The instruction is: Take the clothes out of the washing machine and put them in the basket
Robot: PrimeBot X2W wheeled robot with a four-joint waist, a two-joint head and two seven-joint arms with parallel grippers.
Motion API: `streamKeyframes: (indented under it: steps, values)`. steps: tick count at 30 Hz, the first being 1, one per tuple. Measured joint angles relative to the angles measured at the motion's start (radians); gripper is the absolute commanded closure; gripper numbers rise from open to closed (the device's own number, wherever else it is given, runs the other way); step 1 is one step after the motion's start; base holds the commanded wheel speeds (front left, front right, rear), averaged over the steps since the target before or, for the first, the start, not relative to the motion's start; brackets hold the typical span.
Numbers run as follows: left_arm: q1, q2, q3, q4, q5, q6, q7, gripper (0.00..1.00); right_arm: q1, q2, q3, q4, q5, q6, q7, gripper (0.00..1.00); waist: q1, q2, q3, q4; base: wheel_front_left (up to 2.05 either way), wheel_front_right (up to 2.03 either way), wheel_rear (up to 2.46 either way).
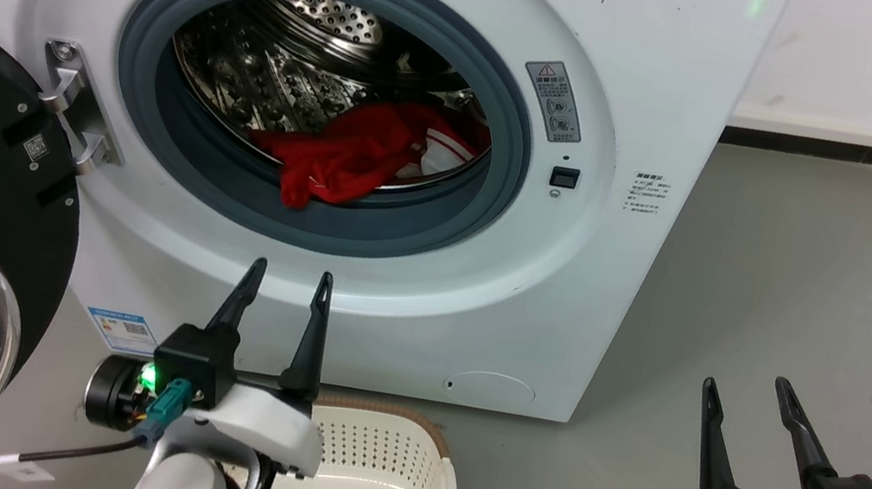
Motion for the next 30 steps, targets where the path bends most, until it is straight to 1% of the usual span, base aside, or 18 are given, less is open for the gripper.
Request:
streamKeyframes:
  steps: [9,15,23,30]
  values:
    - [-0.11,0.0,0.022,0.005,0.009,0.016,0.0,0.0,-0.036,0.0,0.009,-0.042,0.007,0.0,0.0,0.0,0.0,0.0,0.076,-0.007,0.0,0.0,0.0]
    - [-0.232,0.004,0.054,0.067,0.047,0.009,0.0,0.0,-0.081,0.0,0.025,-0.077,0.012,0.0,0.0,0.0,0.0,0.0,0.161,-0.027,0.0,0.0,0.0]
    - [-0.429,0.048,0.095,0.225,0.065,-0.005,0.0,0.0,-0.15,-0.001,0.059,-0.088,0.041,0.0,-0.006,0.0,0.0001,0.0,0.289,-0.075,0.0,0.0,0.0]
    - [-0.618,0.116,0.107,0.44,0.079,-0.023,0.005,0.0,-0.198,-0.001,0.089,-0.073,0.063,0.0,-0.015,0.0,0.0001,0.0,0.38,-0.128,0.0,0.0,0.0]
